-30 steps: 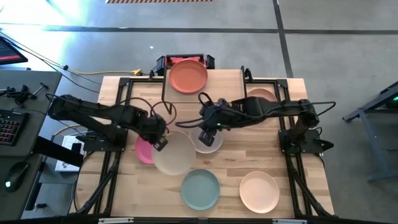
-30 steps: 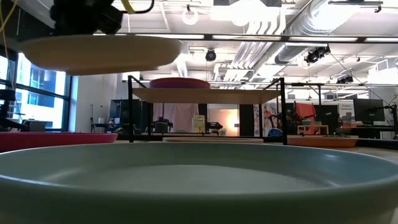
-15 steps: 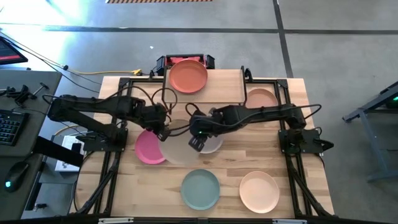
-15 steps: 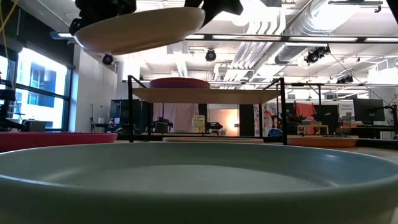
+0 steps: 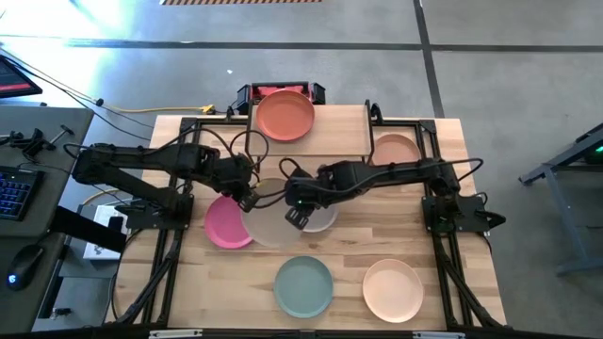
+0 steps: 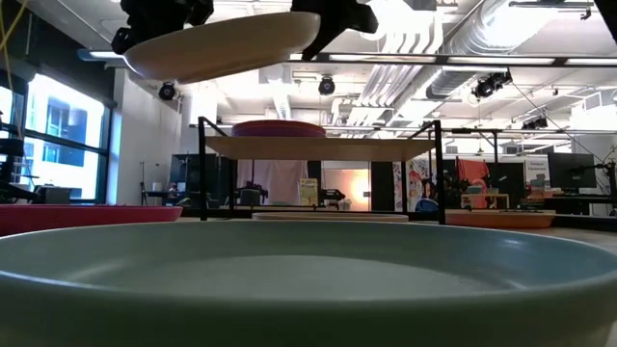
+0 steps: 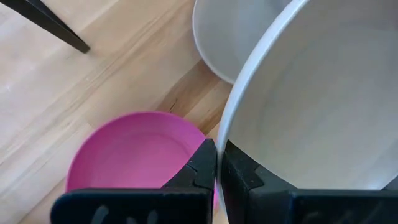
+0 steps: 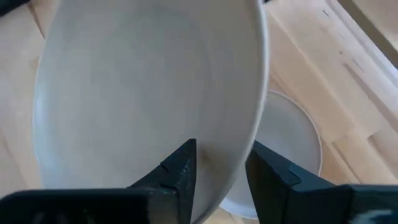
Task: Place and stack plates onto a shelf
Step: Stack the gray plate on top of the orange plate on the shelf
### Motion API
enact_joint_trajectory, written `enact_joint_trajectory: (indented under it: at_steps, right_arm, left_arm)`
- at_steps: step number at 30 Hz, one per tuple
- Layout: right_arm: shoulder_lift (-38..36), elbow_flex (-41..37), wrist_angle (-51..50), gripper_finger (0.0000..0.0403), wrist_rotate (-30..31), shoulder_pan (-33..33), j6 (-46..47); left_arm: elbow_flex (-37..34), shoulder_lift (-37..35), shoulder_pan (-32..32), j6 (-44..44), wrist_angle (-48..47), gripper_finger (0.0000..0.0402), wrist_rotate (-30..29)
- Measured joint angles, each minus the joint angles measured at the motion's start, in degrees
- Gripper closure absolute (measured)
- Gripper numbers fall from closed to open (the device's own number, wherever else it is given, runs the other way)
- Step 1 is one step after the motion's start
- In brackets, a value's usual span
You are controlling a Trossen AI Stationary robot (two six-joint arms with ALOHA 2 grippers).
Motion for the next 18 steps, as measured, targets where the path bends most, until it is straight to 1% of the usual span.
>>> enact_joint_trajectory:
  at_steps: [4, 6, 9, 10, 14, 18]
  right_arm:
    - [-0.04, 0.0, -0.13, 0.0322, -2.03, -0.79, 1.12]
    - [-0.04, 0.0, -0.08, 0.0343, -1.99, -0.78, 1.17]
    - [-0.04, 0.0, -0.37, 0.0384, -1.73, -0.74, 1.6]
    - [-0.04, 0.0, -0.37, 0.0392, -1.75, -0.85, 1.62]
    - [-0.04, 0.0, -0.35, 0.0392, -1.49, -1.05, 2.89]
    - [-0.04, 0.0, -0.34, 0.0399, -1.24, -1.24, 3.14]
  left_arm:
    - [0.0, 0.0, 0.0, 0.36, 0.0, 0.0401, -0.14]
    - [0.0, 0.0, 0.02, 0.46, 0.06, 0.0401, -0.15]
    - [0.0, 0.0, -0.02, 0.51, 0.0, 0.0401, -0.2]
    - [0.0, 0.0, -0.07, 0.66, -0.08, 0.0401, -0.34]
    - [0.0, 0.0, 0.0, 1.46, -0.07, 0.0398, -0.87]
    - [0.0, 0.0, 0.01, 1.57, 0.01, 0.0386, -0.82]
